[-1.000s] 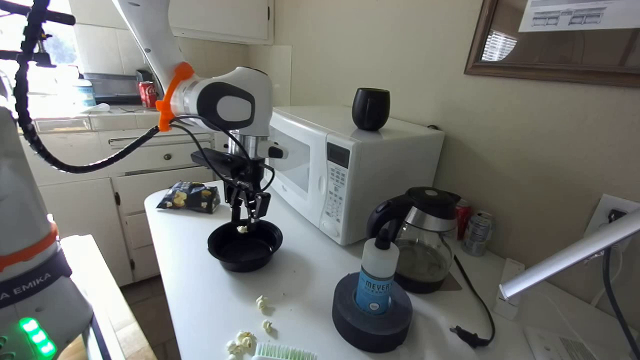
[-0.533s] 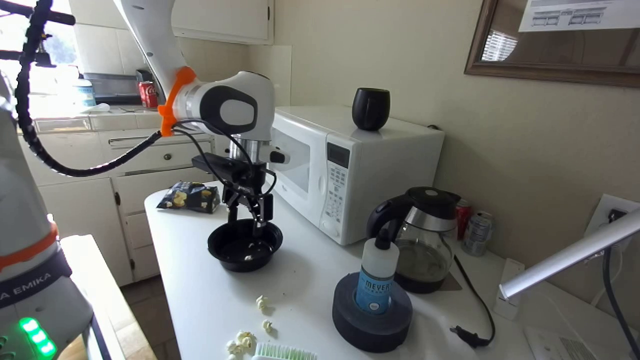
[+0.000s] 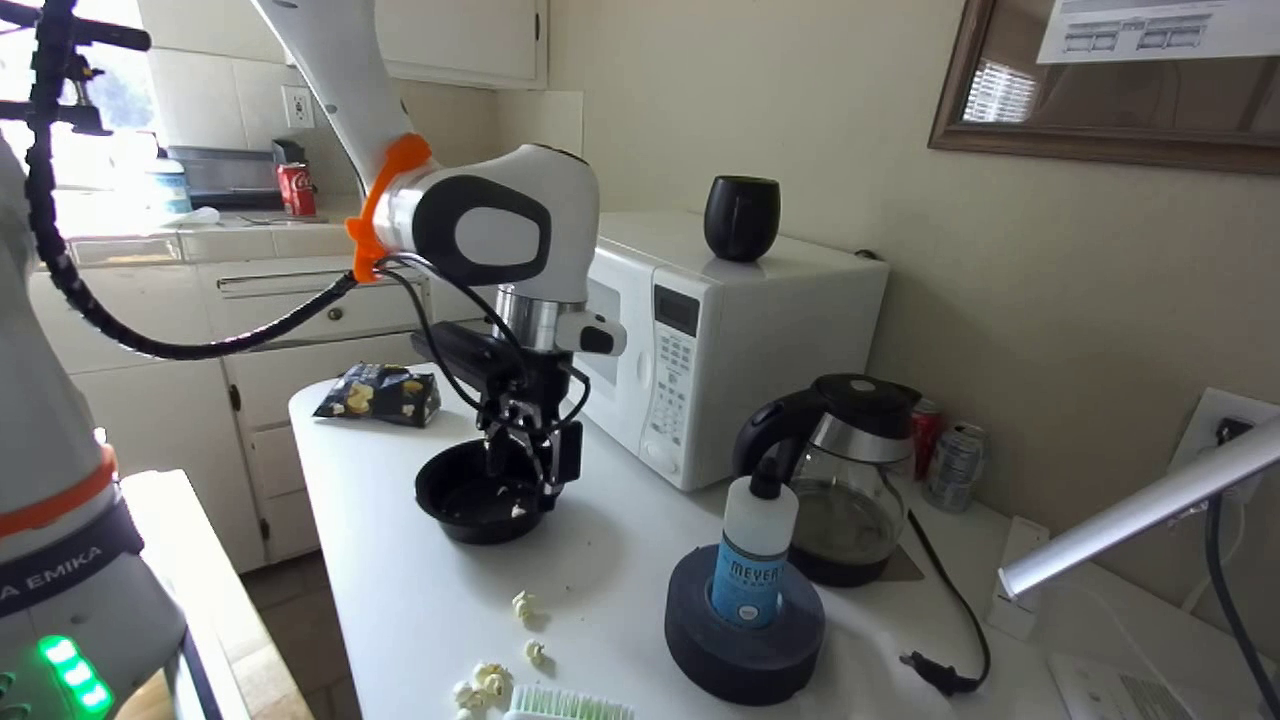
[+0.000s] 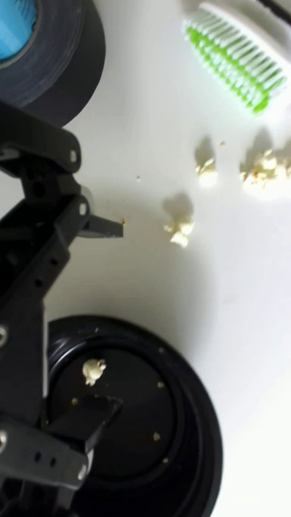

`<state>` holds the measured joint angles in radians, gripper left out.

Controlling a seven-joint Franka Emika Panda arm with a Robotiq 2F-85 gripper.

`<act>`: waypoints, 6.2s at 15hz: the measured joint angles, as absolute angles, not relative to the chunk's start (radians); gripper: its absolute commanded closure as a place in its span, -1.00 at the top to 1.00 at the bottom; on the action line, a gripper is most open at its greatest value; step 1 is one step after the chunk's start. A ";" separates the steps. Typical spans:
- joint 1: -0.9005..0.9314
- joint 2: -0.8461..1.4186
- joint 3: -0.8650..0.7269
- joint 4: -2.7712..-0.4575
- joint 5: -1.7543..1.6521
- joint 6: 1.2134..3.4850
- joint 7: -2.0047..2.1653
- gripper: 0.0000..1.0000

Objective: Put the white objects inside the black bowl

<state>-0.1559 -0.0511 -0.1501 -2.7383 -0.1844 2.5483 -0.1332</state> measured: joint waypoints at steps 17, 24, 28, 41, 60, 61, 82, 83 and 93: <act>-0.283 0.027 -0.280 -2.712 -0.382 2.474 -0.625 1.00; -0.283 0.113 -0.276 -2.748 -0.381 2.666 -0.810 0.74; -0.282 0.175 -0.249 -2.748 -0.361 2.805 -0.795 0.66; -0.303 0.245 -0.189 -2.744 -0.279 2.883 -0.765 -0.29; -0.307 0.239 -0.178 -2.742 -0.264 2.903 -0.764 0.81; -0.308 0.239 -0.192 -2.742 -0.270 2.903 -0.764 0.85; -0.326 0.245 -0.234 -2.742 -0.328 2.899 -0.792 -0.44; -0.326 0.245 -0.234 -2.743 -0.329 2.898 -0.792 -0.47; -0.220 0.170 -0.232 -2.742 -0.408 2.839 -0.740 0.04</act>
<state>-0.2201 0.1702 -0.2317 -2.7421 -0.4076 2.8386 -0.7400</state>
